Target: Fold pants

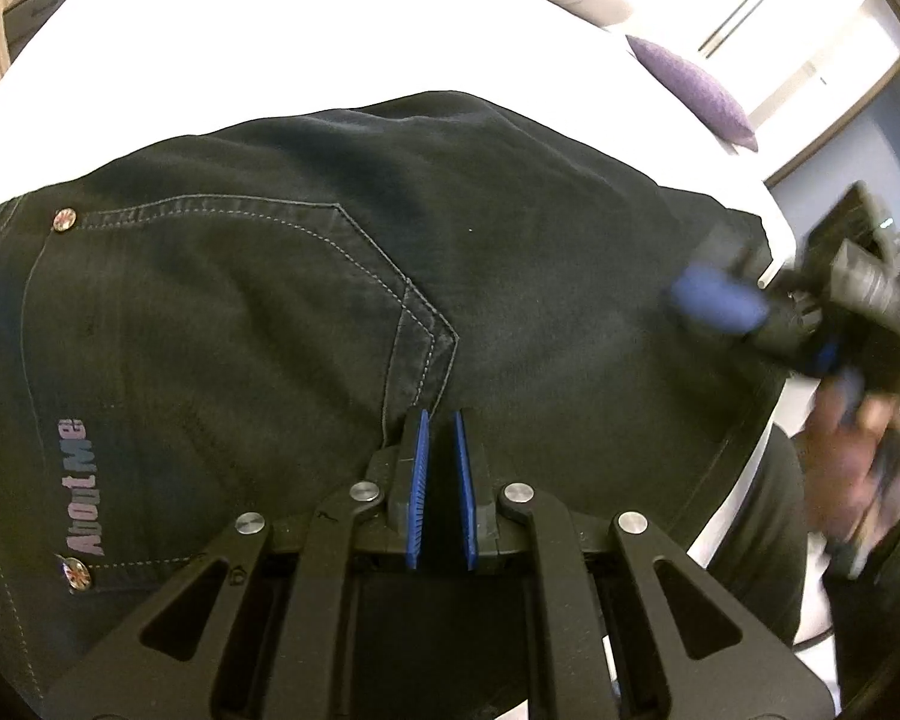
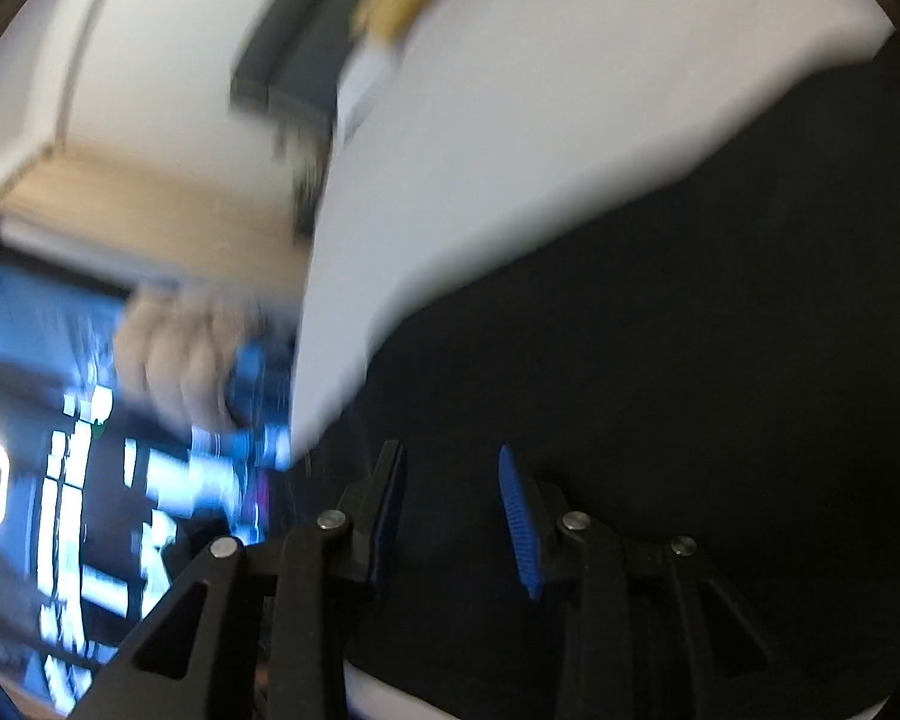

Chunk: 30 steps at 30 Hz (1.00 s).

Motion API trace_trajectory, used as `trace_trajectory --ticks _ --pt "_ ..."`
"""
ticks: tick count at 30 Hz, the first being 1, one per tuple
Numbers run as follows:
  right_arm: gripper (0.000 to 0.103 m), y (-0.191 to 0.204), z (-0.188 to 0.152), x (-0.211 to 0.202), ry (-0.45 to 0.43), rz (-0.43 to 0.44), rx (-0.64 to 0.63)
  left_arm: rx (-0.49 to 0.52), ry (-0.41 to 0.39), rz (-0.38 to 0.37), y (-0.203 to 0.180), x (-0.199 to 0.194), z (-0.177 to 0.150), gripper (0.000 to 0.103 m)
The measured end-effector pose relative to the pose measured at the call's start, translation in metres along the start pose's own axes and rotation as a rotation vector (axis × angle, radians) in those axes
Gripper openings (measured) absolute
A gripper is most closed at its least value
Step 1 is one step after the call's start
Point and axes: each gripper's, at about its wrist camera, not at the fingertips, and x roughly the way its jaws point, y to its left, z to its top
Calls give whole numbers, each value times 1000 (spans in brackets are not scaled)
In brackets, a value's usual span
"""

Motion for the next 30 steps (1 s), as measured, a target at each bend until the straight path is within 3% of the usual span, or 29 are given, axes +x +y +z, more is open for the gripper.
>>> trace_trajectory --ticks 1,2,3,4,8,11,14,15,18,21,23,26,28,29,30 --pt "4 -3 -8 12 24 -36 -1 6 5 -4 1 0 0 9" --pt "0 -13 -11 11 4 -67 6 7 8 -16 3 -1 0 9" --pt "0 -26 -6 4 -11 -14 49 4 12 -27 5 -2 0 9" --pt "0 -36 1 -3 -36 -14 79 -1 12 -40 8 -3 -1 9" --pt "0 -80 31 -79 -228 -220 114 -37 -15 -89 19 -7 -4 9" --pt "0 -113 45 -130 -359 -322 237 -46 -20 -103 25 -11 -6 9" --pt "2 -108 46 -168 -456 -513 290 -35 -22 -56 32 -22 -8 9" --pt "11 -98 48 -173 -455 -542 268 -35 -25 -26 32 -28 -7 9" --pt "25 -49 35 -151 -396 -407 108 24 -115 -36 18 -64 6 9" --pt "26 -4 18 -93 -255 -249 -35 69 -183 -74 -5 -72 35 9" --pt "26 5 7 -54 -173 -166 -30 93 -173 -96 -17 -55 53 9" --pt "26 3 3 -10 -54 -131 -8 107 -97 -70 -20 -11 69 9" --pt "16 -7 -5 -13 -57 -146 -15 84 -61 29 -4 7 69 9" --pt "15 -14 -6 -20 -62 -134 -2 53 -57 50 9 10 66 9" --pt "10 -23 1 -26 -73 -130 17 -1 -64 13 29 7 60 9"
